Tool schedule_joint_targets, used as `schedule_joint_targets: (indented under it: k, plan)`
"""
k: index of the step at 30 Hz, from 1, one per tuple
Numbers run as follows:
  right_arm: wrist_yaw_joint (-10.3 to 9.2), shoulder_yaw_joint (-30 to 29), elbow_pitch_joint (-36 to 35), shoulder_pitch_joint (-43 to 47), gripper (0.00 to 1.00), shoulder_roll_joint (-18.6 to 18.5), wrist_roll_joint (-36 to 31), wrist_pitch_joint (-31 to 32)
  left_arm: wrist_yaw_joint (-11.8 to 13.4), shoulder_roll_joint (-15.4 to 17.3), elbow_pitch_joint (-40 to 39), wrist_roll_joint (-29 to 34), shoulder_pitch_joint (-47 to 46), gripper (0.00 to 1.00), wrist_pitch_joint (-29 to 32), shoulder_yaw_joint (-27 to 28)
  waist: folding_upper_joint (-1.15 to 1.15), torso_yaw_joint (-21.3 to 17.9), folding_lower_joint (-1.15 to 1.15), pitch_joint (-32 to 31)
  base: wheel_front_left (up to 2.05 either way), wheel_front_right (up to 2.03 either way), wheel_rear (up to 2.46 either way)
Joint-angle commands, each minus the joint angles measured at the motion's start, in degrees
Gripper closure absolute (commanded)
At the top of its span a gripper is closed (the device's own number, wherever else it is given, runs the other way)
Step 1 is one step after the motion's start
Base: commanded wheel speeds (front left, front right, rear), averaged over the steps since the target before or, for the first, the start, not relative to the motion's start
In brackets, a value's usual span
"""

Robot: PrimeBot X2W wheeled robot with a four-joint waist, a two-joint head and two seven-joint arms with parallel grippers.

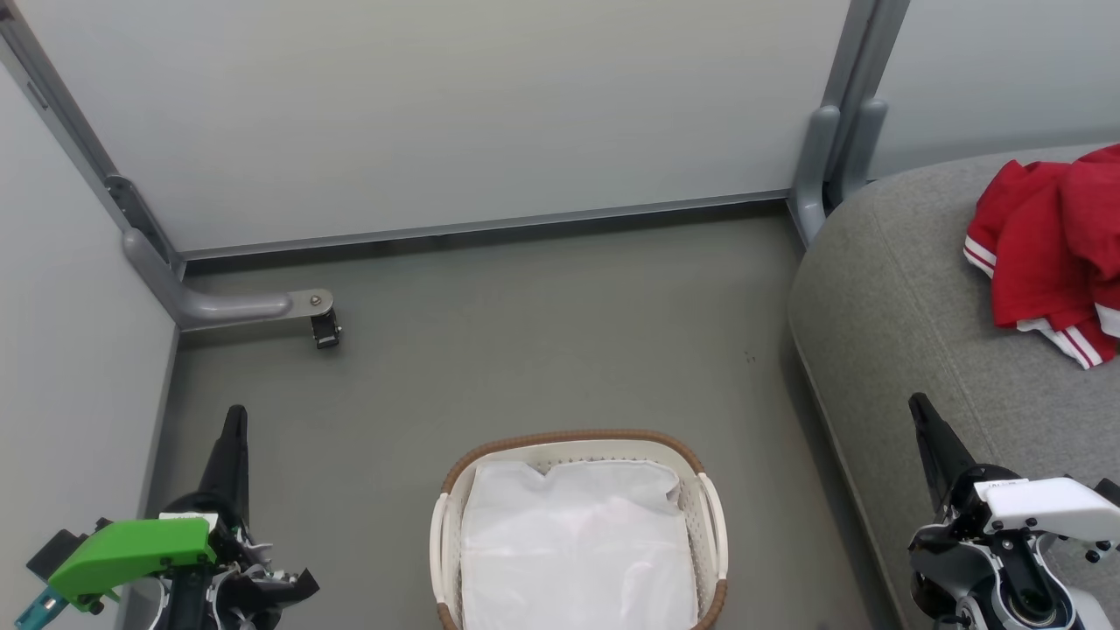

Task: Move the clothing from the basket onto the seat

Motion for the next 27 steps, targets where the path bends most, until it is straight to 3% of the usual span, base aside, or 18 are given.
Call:
schedule_joint_targets:
  k: [1,27]
  plan:
    - [-0.02,-0.1,-0.2,-0.4,1.0,-0.2,0.0,0.2,-0.2,0.4,-0.1,-0.2,-0.5,1.0,0.2,0.1,0.0,0.0,0.0,0.0,0.0,0.0,0.0]
    - [-0.02,-0.1,-0.2,-0.4,1.0,-0.2,0.0,0.2,-0.2,0.4,-0.1,-0.2,-0.5,1.0,0.2,0.1,0.0,0.0,0.0,0.0,0.0,0.0,0.0]
